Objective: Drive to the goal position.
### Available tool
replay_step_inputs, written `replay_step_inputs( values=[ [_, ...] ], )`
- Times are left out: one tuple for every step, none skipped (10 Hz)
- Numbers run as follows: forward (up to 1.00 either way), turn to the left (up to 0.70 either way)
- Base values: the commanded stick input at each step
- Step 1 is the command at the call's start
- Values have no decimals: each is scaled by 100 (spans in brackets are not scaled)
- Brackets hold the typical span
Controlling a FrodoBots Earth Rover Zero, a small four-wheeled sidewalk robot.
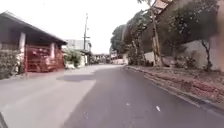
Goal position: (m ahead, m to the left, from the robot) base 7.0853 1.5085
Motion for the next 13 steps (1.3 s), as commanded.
replay_step_inputs(
  values=[
    [70,0],
    [70,0],
    [70,0],
    [70,0],
    [70,0],
    [70,0],
    [70,0],
    [70,0],
    [70,0],
    [70,0],
    [70,0],
    [70,0],
    [70,0]
  ],
)
